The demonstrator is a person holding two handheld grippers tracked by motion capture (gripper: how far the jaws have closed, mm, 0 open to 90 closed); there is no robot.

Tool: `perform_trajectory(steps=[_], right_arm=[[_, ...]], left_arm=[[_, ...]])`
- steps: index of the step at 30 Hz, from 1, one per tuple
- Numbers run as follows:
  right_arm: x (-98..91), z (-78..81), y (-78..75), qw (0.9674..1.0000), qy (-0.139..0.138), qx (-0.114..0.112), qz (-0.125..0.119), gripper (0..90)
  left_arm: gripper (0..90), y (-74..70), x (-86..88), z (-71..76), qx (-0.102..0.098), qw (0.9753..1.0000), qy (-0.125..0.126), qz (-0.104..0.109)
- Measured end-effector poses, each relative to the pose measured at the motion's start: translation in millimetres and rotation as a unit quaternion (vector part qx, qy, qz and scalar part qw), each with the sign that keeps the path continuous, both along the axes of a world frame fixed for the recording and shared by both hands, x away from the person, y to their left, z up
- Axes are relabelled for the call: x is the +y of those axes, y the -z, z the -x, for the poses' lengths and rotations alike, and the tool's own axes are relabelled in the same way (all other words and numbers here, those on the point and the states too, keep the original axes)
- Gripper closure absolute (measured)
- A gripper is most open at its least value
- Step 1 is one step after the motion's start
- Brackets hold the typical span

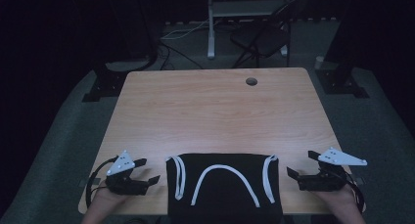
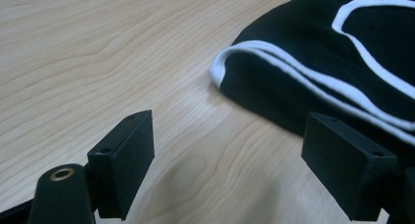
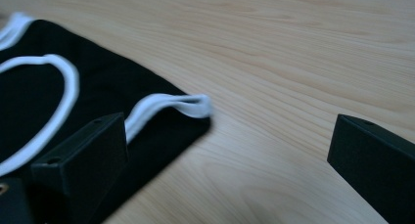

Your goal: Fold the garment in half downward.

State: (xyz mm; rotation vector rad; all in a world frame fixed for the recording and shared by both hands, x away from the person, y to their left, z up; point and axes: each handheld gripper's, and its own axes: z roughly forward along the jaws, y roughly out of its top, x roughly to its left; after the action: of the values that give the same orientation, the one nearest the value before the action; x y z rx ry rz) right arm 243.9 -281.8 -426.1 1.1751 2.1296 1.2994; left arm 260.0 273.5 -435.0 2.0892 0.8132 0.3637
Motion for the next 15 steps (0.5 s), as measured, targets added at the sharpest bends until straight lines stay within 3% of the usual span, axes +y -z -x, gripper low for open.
perform_trajectory(steps=[3, 8, 15], right_arm=[[9.1, -8.6, -1.1, 0.9993, -0.036, -0.007, 0.009, 1.3], [17.9, -19.0, -2.6, 0.9985, -0.054, 0.008, 0.003, 1.3], [36.0, -32.4, -2.5, 0.9959, -0.085, 0.018, 0.024, 1.3]], left_arm=[[19.8, -0.6, -11.5, -6.5, 0.006, 0.9998, 0.018, -0.006], [19.8, -0.6, -20.6, -15.1, 0.013, 0.9994, 0.03, -0.008], [19.8, -1.7, -30.3, -30.3, 0.035, 0.9981, 0.049, 0.01]])
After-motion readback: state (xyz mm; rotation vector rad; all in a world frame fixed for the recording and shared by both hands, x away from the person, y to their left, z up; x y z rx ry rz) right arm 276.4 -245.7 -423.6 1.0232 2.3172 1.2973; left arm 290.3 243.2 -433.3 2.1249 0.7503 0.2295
